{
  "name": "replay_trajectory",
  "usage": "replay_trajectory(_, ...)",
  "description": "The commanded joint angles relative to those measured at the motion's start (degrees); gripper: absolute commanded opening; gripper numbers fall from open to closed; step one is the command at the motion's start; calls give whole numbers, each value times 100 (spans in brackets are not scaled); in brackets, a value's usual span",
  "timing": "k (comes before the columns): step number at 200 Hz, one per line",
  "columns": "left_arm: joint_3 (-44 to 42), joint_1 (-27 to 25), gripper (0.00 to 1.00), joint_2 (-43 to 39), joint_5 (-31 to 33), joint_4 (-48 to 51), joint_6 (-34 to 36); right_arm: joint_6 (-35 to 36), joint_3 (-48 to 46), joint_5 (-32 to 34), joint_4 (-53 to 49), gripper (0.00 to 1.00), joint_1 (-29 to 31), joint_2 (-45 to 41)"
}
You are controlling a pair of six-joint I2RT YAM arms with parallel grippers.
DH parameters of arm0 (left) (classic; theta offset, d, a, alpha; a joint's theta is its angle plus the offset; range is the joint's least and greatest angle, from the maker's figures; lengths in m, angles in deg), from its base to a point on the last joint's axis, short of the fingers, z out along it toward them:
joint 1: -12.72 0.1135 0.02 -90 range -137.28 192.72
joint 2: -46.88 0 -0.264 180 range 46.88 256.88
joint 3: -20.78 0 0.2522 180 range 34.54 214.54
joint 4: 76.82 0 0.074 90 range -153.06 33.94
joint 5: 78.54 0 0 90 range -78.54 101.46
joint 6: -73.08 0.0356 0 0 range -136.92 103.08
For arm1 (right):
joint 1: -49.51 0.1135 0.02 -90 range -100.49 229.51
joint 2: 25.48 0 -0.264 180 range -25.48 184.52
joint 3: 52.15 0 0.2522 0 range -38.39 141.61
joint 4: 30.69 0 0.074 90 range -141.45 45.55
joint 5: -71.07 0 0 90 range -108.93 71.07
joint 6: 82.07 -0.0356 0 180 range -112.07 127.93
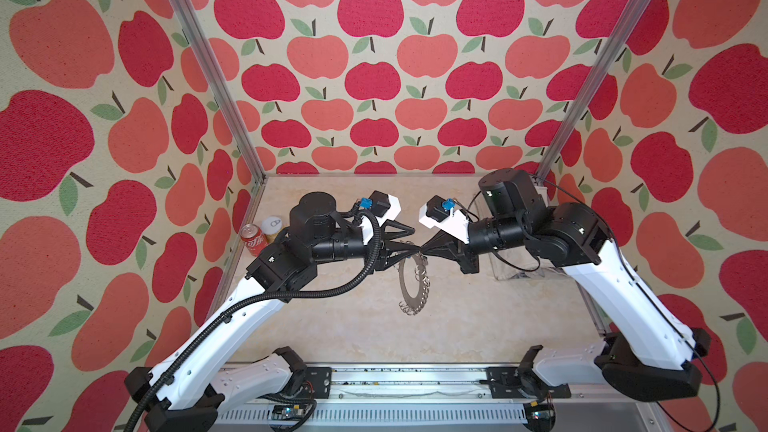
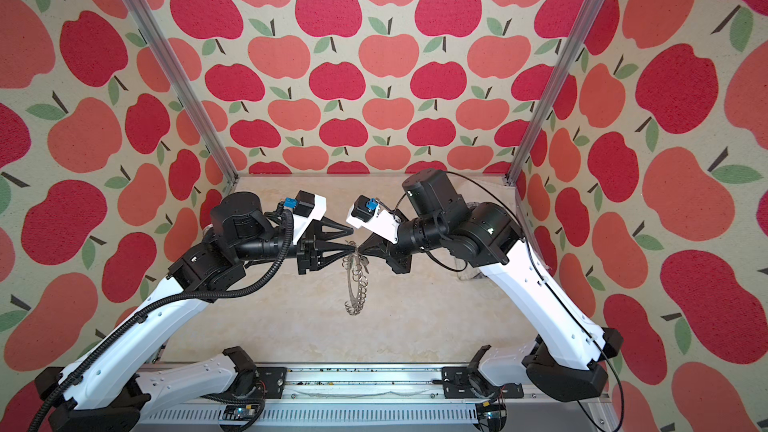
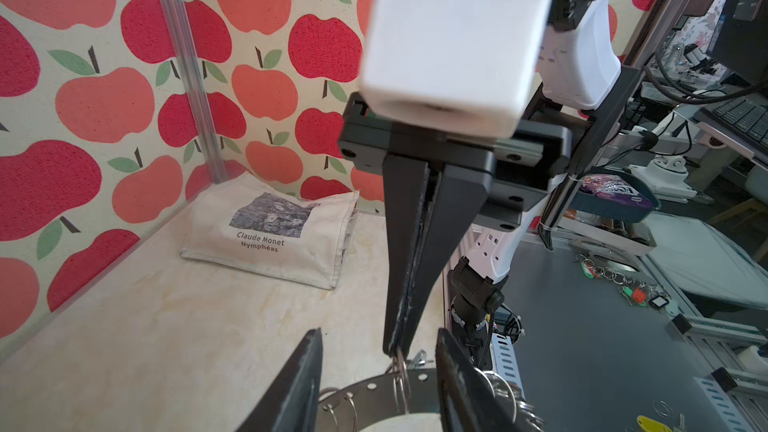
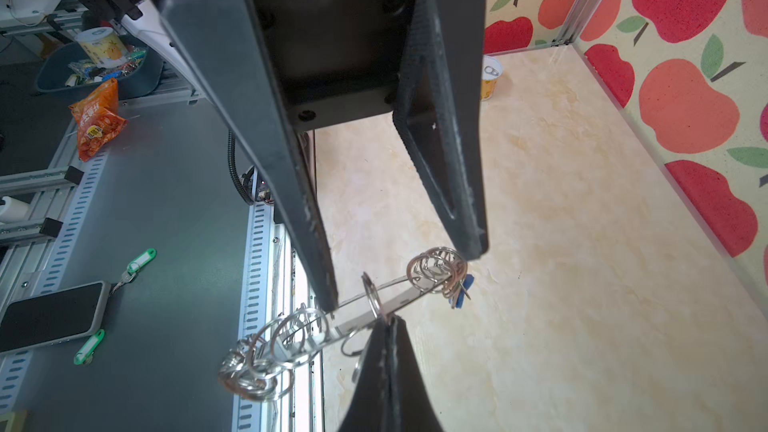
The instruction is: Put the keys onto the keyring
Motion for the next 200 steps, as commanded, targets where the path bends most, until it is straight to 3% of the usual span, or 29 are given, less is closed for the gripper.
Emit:
replay_trajectory(1, 274, -75, 43, 12, -147, 408, 231, 125, 209, 55, -53, 0, 29, -1)
replay_trajectory(200, 242, -233, 14, 191, 125, 275, 245, 28, 143, 26, 202, 0, 68, -132)
